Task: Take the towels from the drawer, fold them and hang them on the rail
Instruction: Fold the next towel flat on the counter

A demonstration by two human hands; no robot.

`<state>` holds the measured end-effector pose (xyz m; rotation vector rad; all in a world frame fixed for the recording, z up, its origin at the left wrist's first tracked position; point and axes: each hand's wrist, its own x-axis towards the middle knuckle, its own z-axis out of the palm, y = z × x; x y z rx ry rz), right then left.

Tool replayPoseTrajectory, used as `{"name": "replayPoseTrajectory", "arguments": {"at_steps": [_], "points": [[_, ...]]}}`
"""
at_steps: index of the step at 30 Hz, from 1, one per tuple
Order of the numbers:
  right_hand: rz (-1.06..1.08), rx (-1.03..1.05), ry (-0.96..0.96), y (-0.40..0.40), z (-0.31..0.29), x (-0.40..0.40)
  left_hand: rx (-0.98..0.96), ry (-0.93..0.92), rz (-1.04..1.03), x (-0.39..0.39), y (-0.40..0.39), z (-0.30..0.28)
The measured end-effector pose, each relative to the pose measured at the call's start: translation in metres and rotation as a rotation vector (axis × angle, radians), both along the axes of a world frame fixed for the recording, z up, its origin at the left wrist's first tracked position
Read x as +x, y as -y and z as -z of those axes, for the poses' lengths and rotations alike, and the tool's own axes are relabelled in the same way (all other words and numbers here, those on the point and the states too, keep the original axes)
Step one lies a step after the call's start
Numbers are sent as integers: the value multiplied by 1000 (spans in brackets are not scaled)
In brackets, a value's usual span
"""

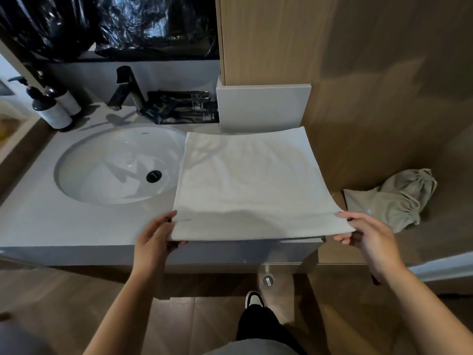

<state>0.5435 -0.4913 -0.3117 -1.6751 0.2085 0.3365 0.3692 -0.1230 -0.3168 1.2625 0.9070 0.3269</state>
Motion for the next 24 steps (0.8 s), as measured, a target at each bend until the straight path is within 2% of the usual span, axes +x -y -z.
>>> {"name": "replayPoseTrajectory", "arguments": {"at_steps": [5, 8, 12, 17, 20, 24], "points": [[-244, 41, -6, 6, -27, 44, -80, 128, 50, 32, -27, -23], [-343, -8, 41, 4, -35, 68, -124, 230, 106, 51, -41, -35], [-289, -96, 184, -12, -40, 98, 89, 218, 251, 69, -51, -41], [-192, -187, 301, -34, -31, 141, 381, 47, 96, 101, -67, -29], [-185, -253, 325, -48, -27, 163, 484, -26, 55, 121, -76, -22], [-173, -225, 271, -69, -19, 183, 567, -81, 66, 147, -86, -19]]}}
